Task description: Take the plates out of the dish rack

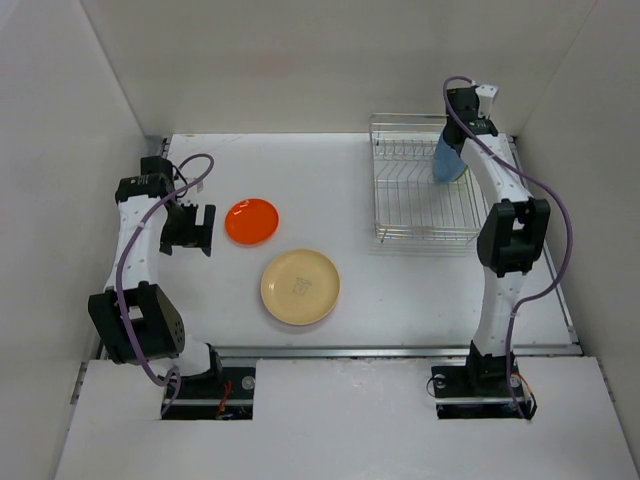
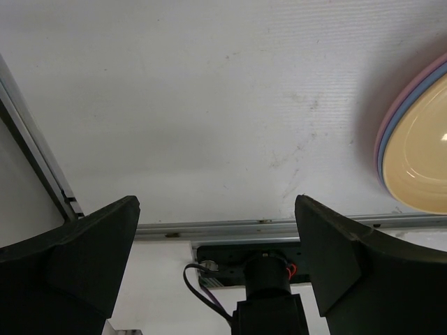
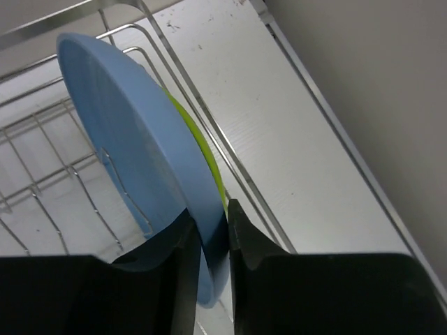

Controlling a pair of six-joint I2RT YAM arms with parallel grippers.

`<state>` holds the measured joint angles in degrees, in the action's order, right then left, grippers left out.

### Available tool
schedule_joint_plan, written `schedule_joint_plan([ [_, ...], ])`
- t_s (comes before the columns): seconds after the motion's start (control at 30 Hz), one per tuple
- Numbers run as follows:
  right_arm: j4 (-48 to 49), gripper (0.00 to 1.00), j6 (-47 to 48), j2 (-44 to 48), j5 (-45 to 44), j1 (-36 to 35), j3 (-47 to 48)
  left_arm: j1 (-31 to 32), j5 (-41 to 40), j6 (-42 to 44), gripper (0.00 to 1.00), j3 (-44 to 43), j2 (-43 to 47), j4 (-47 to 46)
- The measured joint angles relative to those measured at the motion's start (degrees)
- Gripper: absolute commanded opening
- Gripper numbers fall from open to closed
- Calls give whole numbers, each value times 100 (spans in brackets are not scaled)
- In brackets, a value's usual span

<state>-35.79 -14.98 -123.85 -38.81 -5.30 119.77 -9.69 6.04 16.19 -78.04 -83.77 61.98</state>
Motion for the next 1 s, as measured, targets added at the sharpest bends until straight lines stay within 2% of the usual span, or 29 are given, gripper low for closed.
schedule_joint_plan([
  [0.03,4,15,81,44,-28,0,-68,0,-2,-2,92,0,0,0],
  [0.33,61,2,796,826,-953,-365,-273,0,131,0,92,0,7,2],
  [0.53,774,0,1366,2315,-1718,-1154,-466,0,151,4,93,0,131,2],
  [0.63,1097,0,1547,3235,-1591,-1849,-850,0,160,7,93,0,223,2],
  [0.73,1139,0,1582,4083,-798,-2586,-1486,0,173,2,93,0,297,2],
  [0.83,1027,0,1572,4485,911,-3010,-2033,0,175,2,93,2,356,4],
  [1.0,881,0,1510,4000,3866,-3298,-2802,0,170,2,93,2,422,9],
])
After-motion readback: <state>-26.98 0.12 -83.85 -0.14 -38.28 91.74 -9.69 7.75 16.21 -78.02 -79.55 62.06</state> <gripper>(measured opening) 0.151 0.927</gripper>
